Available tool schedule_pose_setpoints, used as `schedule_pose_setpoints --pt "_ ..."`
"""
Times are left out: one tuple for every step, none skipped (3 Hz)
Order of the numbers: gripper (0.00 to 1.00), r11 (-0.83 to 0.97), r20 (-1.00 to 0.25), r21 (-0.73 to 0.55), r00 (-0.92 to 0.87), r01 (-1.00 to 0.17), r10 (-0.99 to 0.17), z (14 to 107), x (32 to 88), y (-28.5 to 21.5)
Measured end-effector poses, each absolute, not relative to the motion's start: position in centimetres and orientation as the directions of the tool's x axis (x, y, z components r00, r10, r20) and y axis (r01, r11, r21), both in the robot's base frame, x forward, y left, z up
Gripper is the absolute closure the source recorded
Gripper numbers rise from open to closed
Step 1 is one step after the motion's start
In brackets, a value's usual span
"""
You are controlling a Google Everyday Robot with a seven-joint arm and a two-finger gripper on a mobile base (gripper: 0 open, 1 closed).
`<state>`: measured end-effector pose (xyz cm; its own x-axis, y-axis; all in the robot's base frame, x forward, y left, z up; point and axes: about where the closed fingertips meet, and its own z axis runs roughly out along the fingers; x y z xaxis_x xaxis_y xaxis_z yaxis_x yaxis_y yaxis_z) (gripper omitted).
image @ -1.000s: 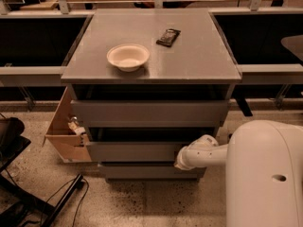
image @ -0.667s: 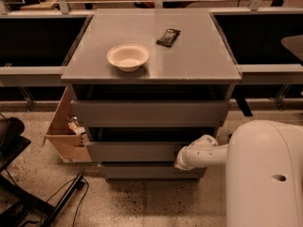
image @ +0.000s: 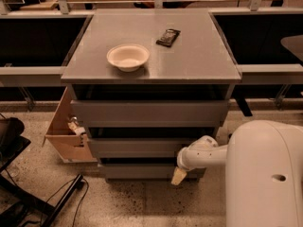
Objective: Close middle drawer
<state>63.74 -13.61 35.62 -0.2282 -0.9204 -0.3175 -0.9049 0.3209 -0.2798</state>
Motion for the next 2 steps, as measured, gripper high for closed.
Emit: schedule_pose_setpoints --pt "0.0 0.321 -0.318 -0.28 -0.228 -0.905 -0.92 35.62 63.74 -13.61" --pt "0.27 0.321 -0.318 -0.28 -0.228 -0.905 -0.92 35.62 63.65 -13.6"
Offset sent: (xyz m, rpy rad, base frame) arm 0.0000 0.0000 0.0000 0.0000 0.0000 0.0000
